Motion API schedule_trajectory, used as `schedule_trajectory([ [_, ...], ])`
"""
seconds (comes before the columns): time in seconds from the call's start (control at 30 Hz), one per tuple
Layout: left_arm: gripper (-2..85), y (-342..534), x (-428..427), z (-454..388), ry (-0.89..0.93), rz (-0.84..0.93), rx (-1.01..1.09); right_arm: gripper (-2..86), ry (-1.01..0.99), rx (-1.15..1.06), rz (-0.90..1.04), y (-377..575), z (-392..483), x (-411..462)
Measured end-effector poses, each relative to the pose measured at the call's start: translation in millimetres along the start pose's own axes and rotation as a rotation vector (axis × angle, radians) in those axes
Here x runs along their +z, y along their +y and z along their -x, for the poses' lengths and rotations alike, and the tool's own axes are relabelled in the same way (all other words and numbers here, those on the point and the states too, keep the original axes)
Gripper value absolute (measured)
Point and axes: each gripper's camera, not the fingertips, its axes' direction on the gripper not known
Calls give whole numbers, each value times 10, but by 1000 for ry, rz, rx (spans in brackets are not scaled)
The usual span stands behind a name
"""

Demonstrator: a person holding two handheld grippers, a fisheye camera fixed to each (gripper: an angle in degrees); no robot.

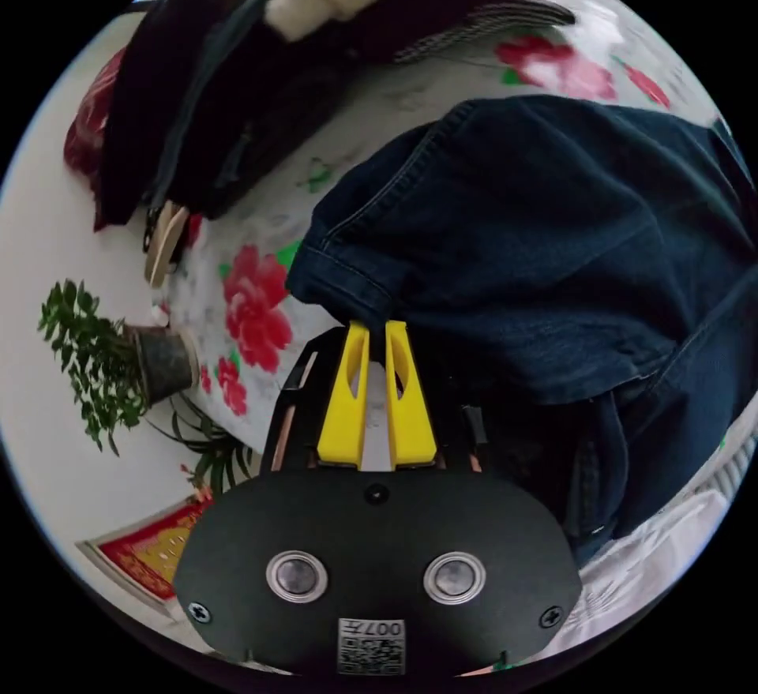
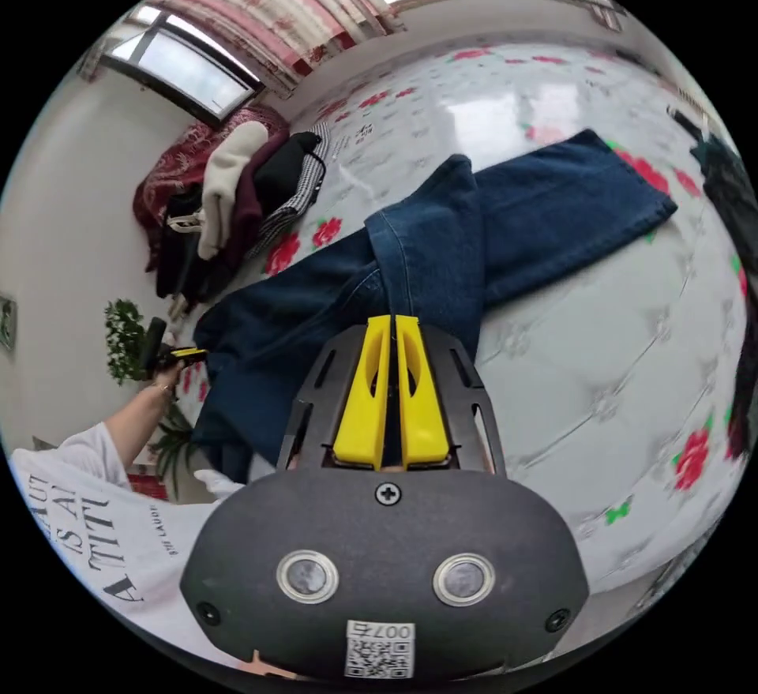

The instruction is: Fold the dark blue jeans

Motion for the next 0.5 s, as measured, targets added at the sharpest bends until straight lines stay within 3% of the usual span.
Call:
schedule_trajectory([
  [0.1, 24, 159, -228, 339, 35, -31, -161, 21, -16, -32, 65, 375, 148, 200],
  [0.27, -2, 1006, -494, 355, -46, -66, -220, 77, 73, -202, 94, 182, 434, 173],
  [0.37, 4, 1716, -627, 329, 199, -128, -300, 92, 172, -298, 47, -154, 584, 152],
  [0.43, 45, 2248, -703, 221, 485, -209, -348, 95, 183, -302, 36, -354, 639, 195],
  [0.5, 87, 2489, -675, 52, 617, -183, -360, 96, 189, -301, 39, -531, 674, 300],
])
